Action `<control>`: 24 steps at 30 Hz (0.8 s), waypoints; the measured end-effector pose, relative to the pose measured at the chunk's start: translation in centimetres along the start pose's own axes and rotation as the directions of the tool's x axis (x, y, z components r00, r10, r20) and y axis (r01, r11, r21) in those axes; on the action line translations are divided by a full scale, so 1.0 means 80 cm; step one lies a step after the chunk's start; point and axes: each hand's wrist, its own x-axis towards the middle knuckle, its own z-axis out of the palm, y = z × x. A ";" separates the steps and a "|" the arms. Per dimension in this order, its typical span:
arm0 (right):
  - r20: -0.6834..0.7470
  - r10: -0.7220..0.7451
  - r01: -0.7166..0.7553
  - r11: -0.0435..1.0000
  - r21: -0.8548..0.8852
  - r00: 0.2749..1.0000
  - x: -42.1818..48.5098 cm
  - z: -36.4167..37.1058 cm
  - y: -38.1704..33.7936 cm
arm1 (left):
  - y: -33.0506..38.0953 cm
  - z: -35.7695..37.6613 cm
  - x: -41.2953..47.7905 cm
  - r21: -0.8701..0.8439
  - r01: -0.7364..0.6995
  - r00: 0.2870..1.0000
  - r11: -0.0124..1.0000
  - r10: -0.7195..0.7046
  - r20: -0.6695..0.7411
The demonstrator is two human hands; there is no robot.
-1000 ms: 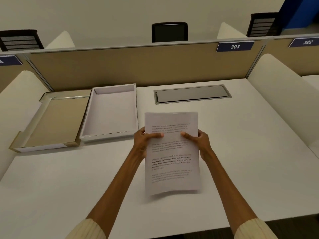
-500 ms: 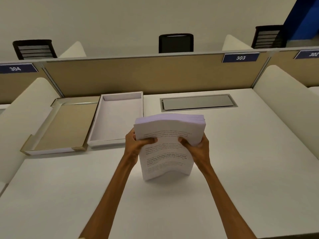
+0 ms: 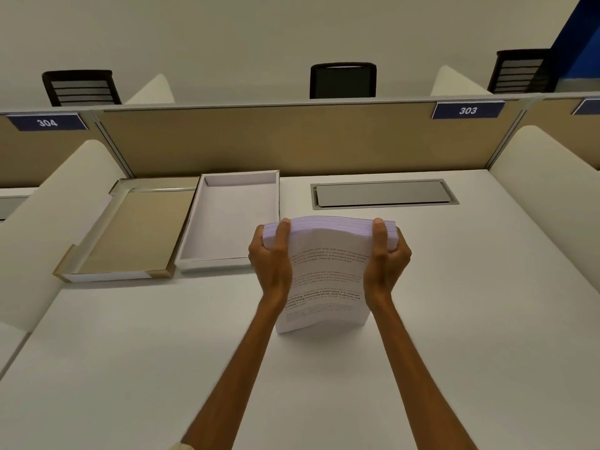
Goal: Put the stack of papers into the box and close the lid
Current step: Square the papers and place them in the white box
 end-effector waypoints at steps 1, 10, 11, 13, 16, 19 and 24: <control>-0.003 -0.008 0.008 1.000 -0.004 1.000 0.000 0.000 -0.001 | -0.001 0.000 0.000 0.006 -0.013 1.000 1.000 0.013 0.000; 0.245 -0.057 0.015 0.986 0.168 0.968 -0.015 -0.030 0.015 | -0.037 -0.029 -0.011 -0.101 -0.161 0.957 0.982 0.180 0.227; 0.232 -0.039 0.001 0.987 0.161 0.972 -0.017 -0.031 0.019 | -0.042 -0.030 -0.011 -0.096 -0.132 0.961 0.987 0.151 0.233; 0.174 -0.003 -0.025 0.988 0.155 0.985 -0.022 -0.028 0.025 | -0.051 -0.029 -0.010 -0.106 -0.060 0.970 0.993 0.083 0.227; 0.088 0.007 -0.019 0.991 0.135 0.996 -0.023 -0.026 0.023 | -0.053 -0.025 -0.007 -0.133 -0.062 0.966 0.989 0.093 0.240; 0.038 -0.007 0.001 0.985 0.172 0.999 -0.022 -0.029 0.016 | -0.047 -0.024 -0.006 -0.150 -0.073 0.952 0.986 0.114 0.283; 0.089 -0.029 0.013 0.984 0.178 0.996 -0.029 -0.036 0.024 | -0.057 -0.030 -0.010 -0.193 -0.075 0.952 0.978 0.128 0.279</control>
